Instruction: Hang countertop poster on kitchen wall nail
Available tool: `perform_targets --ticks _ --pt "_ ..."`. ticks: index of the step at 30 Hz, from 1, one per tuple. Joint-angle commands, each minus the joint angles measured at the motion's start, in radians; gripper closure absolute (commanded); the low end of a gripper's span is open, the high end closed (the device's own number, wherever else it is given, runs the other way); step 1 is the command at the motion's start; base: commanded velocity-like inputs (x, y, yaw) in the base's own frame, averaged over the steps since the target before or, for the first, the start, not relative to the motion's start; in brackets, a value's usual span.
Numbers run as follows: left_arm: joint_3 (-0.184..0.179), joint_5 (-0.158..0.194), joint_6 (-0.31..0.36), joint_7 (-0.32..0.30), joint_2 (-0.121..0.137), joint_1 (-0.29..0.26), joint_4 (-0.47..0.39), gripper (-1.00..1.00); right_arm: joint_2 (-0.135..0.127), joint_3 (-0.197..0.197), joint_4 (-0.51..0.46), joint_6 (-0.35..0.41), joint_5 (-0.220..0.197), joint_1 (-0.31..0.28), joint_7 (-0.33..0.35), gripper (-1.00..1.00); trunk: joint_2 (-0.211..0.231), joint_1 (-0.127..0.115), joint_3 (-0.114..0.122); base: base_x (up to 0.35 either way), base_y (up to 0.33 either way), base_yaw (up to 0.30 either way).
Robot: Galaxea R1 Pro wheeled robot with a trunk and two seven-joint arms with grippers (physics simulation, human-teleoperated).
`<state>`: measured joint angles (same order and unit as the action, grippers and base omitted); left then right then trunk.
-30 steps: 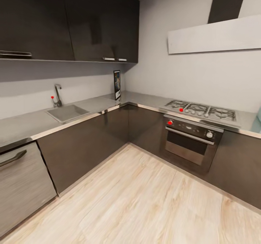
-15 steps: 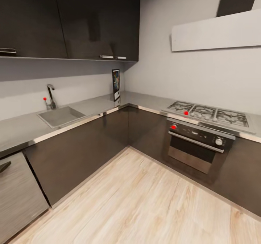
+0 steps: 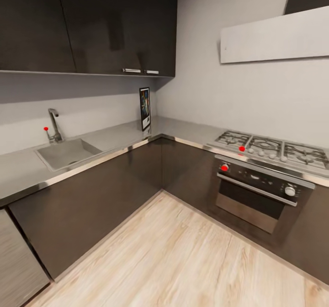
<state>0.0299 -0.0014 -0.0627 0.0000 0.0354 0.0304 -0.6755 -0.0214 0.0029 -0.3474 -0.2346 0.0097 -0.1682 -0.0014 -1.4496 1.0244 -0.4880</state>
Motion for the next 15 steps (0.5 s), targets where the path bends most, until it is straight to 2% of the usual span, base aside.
perform_targets --ticks 1,15 --pt "0.001 0.0 -0.002 0.0 0.0 0.0 -0.001 -1.0 0.0 0.0 0.001 -0.003 0.001 -0.001 0.0 -1.0 0.0 0.001 -0.001 0.337 0.0 0.0" --pt "0.001 0.0 -0.002 0.0 0.0 0.0 -0.001 -1.0 0.0 0.001 0.002 -0.003 0.001 -0.001 0.0 -1.0 0.0 0.001 -0.001 0.337 0.0 0.0"
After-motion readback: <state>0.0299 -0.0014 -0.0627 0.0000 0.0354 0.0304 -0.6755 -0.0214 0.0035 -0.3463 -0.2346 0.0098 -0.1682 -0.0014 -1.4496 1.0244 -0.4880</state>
